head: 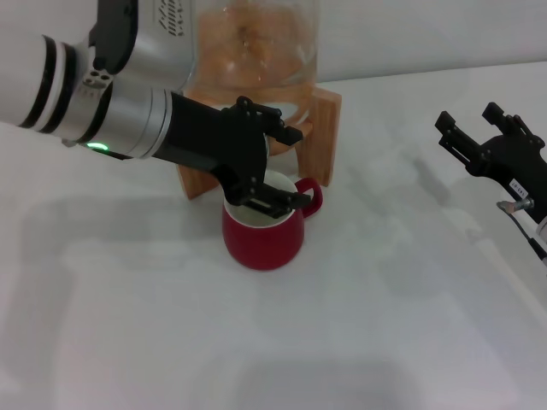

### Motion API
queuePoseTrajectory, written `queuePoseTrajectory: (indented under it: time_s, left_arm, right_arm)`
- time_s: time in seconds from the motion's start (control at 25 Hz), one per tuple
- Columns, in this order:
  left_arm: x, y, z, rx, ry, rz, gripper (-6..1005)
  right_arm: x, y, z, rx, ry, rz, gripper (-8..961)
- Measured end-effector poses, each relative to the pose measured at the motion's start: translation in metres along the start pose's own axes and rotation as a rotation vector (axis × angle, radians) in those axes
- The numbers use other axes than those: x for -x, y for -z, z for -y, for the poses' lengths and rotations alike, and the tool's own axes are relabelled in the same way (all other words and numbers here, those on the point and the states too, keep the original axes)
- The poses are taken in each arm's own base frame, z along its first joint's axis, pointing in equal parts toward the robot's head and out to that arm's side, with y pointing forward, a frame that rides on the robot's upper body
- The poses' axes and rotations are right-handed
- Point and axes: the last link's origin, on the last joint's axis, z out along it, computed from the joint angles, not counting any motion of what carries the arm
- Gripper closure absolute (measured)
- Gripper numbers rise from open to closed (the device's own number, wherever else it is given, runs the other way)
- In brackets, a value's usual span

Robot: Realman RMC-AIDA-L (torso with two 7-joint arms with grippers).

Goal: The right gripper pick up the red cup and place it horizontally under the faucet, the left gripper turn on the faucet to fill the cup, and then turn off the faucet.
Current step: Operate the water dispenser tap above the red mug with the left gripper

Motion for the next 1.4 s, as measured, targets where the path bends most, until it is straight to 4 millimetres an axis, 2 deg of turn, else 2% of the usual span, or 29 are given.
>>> queuePoseTrajectory:
  time_s: [0.92, 1.4]
  left_arm:
    - [-0.0056, -0.0044, -0.0014, 0.023, -0.015, 0.010, 181]
    - [-0.0071, 0.0007, -0.0042, 0.015, -0.004, 0.005, 182]
  right_arm:
    - [0.0019, -0.0010, 0.0000, 0.003, 0.001, 0.009, 91]
    - [0.0022, 0.0004, 0.0016, -0.004, 0.000, 0.012, 91]
